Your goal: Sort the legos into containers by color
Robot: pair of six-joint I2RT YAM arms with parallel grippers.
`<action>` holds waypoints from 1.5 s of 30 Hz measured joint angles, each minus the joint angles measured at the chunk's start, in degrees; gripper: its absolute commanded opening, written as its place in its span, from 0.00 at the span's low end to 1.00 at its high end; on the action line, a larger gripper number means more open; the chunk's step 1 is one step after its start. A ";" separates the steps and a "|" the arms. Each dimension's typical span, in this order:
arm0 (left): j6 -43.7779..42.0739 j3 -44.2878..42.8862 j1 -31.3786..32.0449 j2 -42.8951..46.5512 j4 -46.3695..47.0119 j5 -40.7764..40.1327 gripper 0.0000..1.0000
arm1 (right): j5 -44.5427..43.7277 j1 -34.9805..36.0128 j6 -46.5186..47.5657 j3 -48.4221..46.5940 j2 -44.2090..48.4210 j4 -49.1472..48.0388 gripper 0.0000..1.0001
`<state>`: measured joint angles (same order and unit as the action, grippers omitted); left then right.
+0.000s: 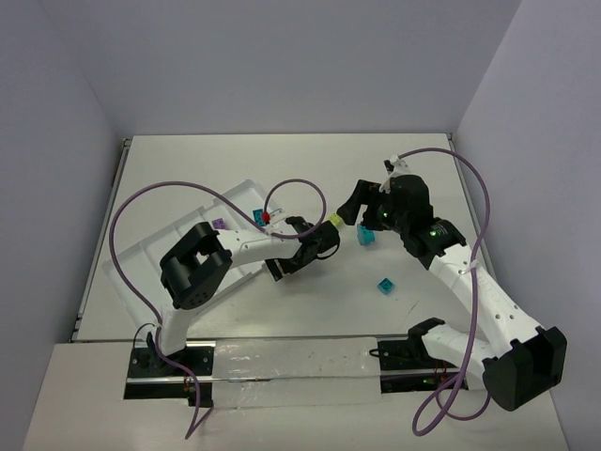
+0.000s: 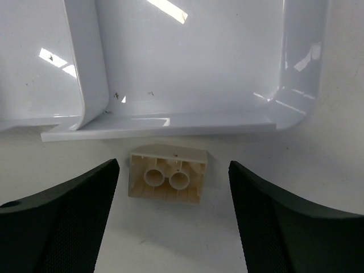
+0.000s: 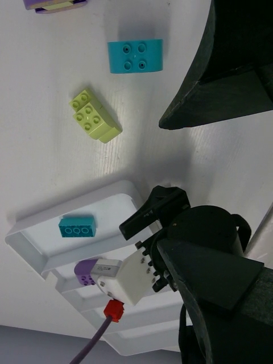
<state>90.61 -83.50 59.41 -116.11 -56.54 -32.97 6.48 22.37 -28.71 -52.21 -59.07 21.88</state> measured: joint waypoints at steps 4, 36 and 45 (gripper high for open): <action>-0.63 0.85 -0.68 0.00 0.19 -0.06 0.57 | 0.00 0.00 0.00 0.11 0.05 -0.01 0.85; -5.92 17.11 -7.09 35.87 -4.83 -9.27 0.21 | -0.13 0.11 -0.04 0.11 0.66 -0.01 0.85; -7.91 25.79 -28.11 52.95 -9.95 -12.27 0.21 | 0.46 0.33 -0.21 0.08 0.59 0.03 0.85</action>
<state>82.70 -57.71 31.30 -63.16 -66.49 -45.24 6.94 22.70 -28.92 -52.14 -58.49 21.91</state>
